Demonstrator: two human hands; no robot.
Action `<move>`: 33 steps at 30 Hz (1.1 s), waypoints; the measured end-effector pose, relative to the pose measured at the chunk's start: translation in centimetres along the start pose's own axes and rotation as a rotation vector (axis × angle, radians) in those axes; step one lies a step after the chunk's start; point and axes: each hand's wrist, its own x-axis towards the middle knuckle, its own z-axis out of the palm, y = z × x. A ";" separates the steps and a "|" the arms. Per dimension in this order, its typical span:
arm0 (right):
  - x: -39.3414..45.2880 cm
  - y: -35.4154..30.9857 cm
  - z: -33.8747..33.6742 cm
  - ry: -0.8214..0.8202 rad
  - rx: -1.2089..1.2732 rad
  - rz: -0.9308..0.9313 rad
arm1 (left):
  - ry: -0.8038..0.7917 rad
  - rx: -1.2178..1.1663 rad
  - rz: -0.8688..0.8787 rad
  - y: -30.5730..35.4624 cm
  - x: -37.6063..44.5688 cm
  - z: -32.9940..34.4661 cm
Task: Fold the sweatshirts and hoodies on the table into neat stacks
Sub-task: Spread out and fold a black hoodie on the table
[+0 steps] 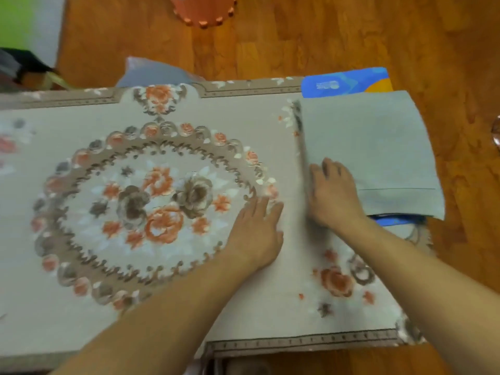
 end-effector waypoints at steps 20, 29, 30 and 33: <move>-24.7 -77.0 12.2 -0.356 -0.054 -0.829 | 0.568 -1.082 -1.120 -50.1 -59.8 10.5; -42.5 -100.3 23.8 -0.658 -0.107 -1.055 | 1.036 -1.155 -1.584 -55.7 -82.2 21.6; -43.4 -101.0 24.5 -0.671 -0.108 -1.070 | 1.048 -1.157 -1.638 -55.9 -83.2 22.7; -44.4 -102.7 26.1 -0.691 -0.079 -1.064 | 0.918 -1.240 -1.688 -56.1 -84.7 25.9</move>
